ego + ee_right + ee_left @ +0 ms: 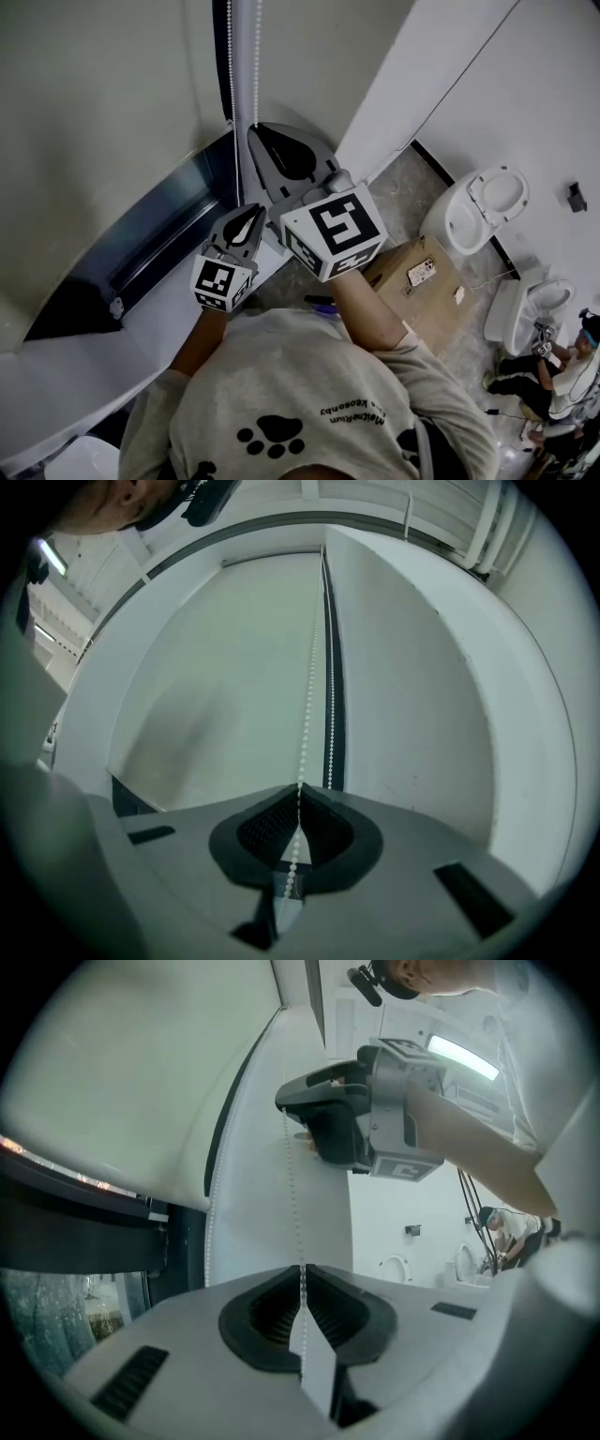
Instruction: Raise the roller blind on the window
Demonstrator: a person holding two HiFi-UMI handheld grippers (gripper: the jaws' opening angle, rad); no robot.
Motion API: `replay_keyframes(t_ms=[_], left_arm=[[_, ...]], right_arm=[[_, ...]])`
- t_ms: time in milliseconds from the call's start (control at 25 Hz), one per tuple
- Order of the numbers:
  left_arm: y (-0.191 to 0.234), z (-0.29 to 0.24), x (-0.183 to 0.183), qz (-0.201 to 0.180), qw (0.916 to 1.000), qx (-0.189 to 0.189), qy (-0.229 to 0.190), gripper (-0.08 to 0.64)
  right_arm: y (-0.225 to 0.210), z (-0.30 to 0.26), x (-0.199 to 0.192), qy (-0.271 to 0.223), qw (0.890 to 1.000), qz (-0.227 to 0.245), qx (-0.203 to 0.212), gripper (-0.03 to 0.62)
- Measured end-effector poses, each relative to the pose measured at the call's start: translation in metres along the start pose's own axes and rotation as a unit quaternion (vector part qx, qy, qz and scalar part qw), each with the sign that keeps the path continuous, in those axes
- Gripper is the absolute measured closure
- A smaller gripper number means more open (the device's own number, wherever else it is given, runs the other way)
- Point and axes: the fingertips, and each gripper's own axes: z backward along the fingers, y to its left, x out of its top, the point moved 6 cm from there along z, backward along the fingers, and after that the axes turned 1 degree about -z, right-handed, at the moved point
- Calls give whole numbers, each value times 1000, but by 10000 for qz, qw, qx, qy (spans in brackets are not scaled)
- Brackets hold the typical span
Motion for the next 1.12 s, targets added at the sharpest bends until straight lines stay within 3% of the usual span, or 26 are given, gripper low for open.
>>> replay_keyframes(t_ms=[360,880,1120], left_arm=[[1,9,38,-66,9997,79,-238,548],[23,23,66,7,9982,395,-441,549],[32,29,99,-113,9966,301,-756,549]], right_arm=[[-10,-3,-4,269,9995,-64,149,580],[-13,-5,-64,701,9954,-558,345,580],[-3,-1,-80,768,9944,-546,482,580]])
